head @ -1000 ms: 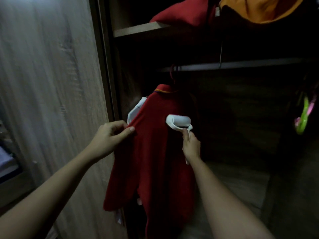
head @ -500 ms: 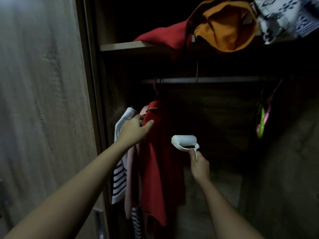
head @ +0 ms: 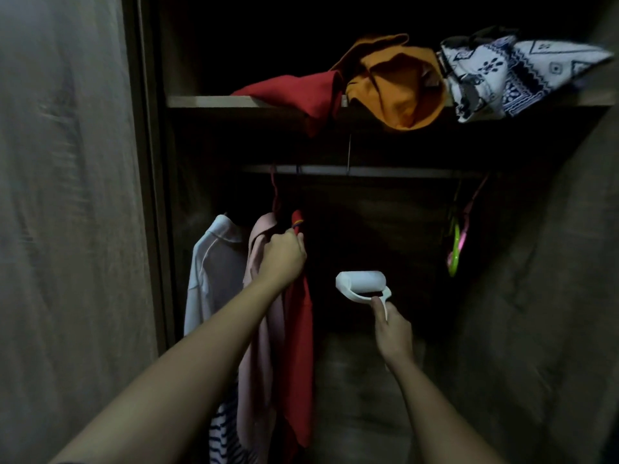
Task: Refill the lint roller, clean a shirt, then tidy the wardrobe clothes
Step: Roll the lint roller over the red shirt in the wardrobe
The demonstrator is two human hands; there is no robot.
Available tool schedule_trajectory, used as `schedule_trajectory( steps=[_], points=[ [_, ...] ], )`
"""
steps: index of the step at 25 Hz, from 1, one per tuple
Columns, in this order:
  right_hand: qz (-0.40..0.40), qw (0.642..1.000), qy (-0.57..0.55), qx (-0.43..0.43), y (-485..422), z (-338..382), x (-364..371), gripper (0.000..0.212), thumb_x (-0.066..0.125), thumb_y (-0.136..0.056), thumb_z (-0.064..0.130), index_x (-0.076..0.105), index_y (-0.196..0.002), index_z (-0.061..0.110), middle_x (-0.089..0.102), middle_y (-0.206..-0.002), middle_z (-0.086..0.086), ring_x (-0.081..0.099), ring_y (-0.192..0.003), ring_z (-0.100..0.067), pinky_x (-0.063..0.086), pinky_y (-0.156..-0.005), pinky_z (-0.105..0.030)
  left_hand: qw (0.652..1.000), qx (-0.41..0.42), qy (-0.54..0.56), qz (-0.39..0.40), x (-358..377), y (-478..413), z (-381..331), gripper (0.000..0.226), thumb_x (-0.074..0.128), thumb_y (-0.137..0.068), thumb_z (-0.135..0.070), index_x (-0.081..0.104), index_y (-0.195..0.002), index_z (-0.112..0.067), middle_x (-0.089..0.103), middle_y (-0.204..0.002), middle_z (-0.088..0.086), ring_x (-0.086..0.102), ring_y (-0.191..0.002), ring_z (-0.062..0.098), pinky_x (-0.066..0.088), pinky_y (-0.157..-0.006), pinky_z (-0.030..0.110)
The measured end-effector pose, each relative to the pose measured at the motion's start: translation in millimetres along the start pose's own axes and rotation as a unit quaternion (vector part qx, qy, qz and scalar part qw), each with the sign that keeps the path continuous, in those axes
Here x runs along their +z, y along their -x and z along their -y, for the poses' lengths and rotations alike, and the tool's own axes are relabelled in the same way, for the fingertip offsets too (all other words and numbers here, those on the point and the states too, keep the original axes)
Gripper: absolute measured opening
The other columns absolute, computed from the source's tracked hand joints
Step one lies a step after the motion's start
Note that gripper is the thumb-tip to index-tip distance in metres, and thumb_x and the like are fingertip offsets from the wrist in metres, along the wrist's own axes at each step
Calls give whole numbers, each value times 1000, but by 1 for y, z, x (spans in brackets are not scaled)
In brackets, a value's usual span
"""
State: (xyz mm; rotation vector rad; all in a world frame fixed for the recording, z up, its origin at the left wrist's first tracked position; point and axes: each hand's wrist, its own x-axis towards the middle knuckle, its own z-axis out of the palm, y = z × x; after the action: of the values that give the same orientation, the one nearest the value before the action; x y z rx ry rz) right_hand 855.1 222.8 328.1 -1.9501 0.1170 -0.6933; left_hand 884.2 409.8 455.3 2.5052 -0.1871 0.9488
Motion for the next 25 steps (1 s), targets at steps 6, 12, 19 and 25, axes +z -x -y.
schedule_trajectory(
  steps=[6,12,19,25],
  points=[
    [-8,999,33,2,9,1,-21,45,37,-97,42,53,-81,3,52,-64,-7,48,-59,-19,35,-54,-26,999,-8,26,47,5,7,-17,39,33,-100,-31,55,-111,0,62,-110,26,56,-104,45,43,-82,42],
    [-37,995,85,28,47,1,-47,42,39,-96,44,41,-70,12,48,-62,-6,46,-60,-22,34,-55,-30,999,11,-28,-21,0,42,-12,58,43,-95,-39,37,-137,0,46,-136,21,43,-124,37,45,-89,45],
    [-116,981,118,101,159,-19,-92,42,39,-96,43,48,-78,6,57,-71,-12,55,-69,-27,36,-62,-34,971,184,148,32,50,148,-20,51,40,-95,-15,32,-140,7,30,-149,26,27,-140,37,22,-113,41],
    [-198,938,182,220,292,-61,-172,40,37,-96,46,51,-83,11,61,-76,-8,57,-73,-24,38,-65,-32,932,208,212,208,104,278,-86,52,35,-99,-18,24,-146,1,20,-155,18,16,-145,28,14,-117,36]
  ],
)
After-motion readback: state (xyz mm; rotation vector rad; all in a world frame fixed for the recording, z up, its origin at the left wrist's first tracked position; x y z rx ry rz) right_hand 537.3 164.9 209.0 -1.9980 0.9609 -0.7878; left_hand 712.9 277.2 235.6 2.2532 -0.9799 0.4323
